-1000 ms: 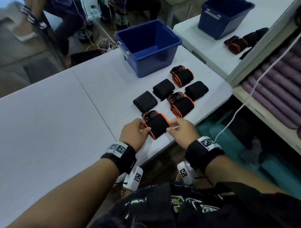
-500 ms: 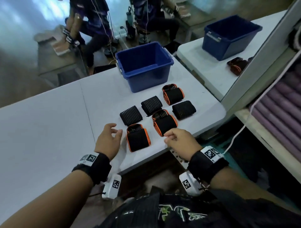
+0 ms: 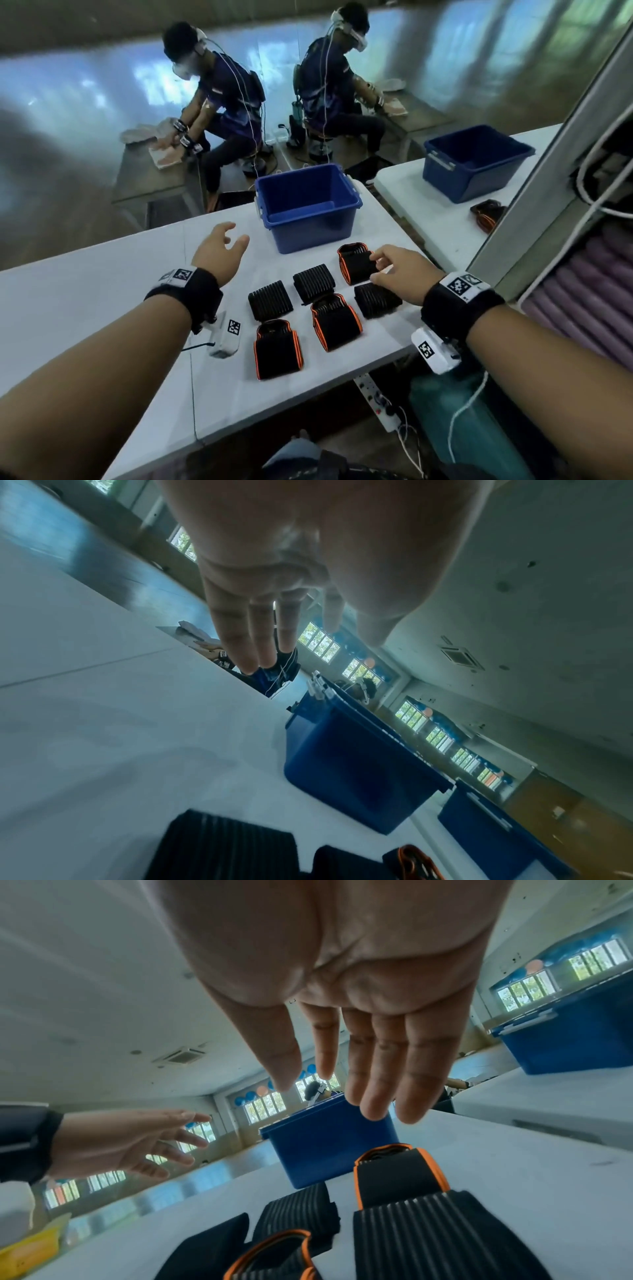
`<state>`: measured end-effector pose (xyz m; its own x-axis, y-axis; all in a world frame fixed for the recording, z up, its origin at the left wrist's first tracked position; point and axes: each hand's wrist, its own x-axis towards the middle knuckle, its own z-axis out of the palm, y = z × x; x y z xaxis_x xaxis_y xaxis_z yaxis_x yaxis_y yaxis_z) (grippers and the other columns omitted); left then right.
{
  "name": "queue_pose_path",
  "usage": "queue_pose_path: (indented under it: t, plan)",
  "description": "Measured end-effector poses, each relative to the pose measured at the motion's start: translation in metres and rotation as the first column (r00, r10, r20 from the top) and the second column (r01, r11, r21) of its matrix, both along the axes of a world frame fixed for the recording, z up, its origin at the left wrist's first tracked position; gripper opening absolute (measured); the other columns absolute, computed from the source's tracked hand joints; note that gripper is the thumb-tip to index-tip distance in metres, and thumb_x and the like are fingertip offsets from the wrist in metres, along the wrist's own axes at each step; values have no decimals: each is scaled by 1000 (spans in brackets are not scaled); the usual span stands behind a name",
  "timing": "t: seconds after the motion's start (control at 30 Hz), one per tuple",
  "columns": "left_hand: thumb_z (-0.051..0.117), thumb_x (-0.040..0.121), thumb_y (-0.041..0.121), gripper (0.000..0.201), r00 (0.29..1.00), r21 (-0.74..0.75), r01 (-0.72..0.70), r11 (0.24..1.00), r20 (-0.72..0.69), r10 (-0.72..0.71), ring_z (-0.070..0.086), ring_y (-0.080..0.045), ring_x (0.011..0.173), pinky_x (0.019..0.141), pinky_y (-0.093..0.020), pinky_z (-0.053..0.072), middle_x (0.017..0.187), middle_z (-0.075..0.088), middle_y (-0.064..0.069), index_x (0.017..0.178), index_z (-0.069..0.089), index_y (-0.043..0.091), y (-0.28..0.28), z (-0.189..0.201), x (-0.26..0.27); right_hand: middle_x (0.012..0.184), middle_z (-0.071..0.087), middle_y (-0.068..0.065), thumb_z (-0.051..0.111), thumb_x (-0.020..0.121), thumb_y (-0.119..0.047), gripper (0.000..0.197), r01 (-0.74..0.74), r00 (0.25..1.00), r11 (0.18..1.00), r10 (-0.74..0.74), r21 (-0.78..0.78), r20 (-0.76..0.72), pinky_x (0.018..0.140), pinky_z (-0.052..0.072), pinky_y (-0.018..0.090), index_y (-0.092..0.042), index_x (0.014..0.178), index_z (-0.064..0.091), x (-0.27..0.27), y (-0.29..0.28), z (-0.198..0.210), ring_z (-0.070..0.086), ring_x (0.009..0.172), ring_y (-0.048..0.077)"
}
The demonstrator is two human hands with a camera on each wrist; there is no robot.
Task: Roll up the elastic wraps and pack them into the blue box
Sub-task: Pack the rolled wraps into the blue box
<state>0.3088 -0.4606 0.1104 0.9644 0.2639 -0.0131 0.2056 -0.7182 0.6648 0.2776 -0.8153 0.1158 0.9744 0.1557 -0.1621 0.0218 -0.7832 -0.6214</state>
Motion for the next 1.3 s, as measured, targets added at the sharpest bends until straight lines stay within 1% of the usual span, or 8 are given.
queue_pose_path:
  t: [0.1,0.2,0.37,0.57,0.7,0.77,0.87,1.3]
  plan:
    - [53,97,52,57,1000,-50,-6,999,-20,5,59,-31,119,102,-46,49,136,58,-12,146,42,26,-3,4,26,121,61,-2,71,84,-31,48,-39,999,992,41,-120,7,83,44,26,-28,129,55,22,-3,2,58,96,12]
    - [53,92,60,63,999,-116,-11,993,-53,5,64,-32,111,96,-50,54,136,58,-12,147,39,32,-4,3,57,131,54,2,75,82,-31,61,-69,998,979,67,-192,-13,92,48,31,-31,136,48,45,-3,0,58,106,16]
    - [51,98,51,61,991,-292,-58,955,-135,19,73,-31,81,70,-43,63,122,56,-7,152,28,36,-15,0,101,144,42,3,82,74,-31,89,-156,987,932,133,-328,-91,103,46,38,-35,148,32,84,8,-6,54,121,23]
    - [57,99,39,63,977,-320,-13,947,-206,-56,70,-33,85,53,-34,58,117,59,-9,153,25,41,-21,-14,136,151,36,2,89,64,-27,107,-280,956,853,204,-440,-211,106,45,39,-35,152,27,117,35,-25,46,132,27]
    - [59,96,21,61,977,-323,13,946,-196,-81,71,-35,89,64,-47,63,123,65,-12,150,35,37,-17,-30,150,150,37,2,90,63,-25,106,-394,916,757,278,-522,-289,107,43,41,-31,151,30,130,48,-40,45,131,30]
    - [56,94,15,60,978,-351,-19,936,-203,-56,71,-34,90,59,-43,63,126,64,-13,147,40,36,-18,-34,149,149,39,2,88,64,-21,104,-429,900,732,295,-529,-321,107,43,41,-30,150,31,135,49,-45,46,129,30]
    - [53,91,14,64,979,-359,-45,932,-201,-30,70,-34,94,53,-38,62,132,62,-13,148,38,38,-19,-38,146,147,42,5,85,66,-19,104,-440,894,730,300,-522,-334,105,44,42,-28,151,28,139,49,-53,48,127,32]
    - [55,96,13,60,975,-417,-196,888,-182,130,69,-30,98,63,-45,64,127,61,-11,146,37,39,6,-43,88,125,57,1,77,71,-28,78,-504,864,698,418,-509,-282,92,45,38,-34,139,38,164,43,-74,49,110,29]
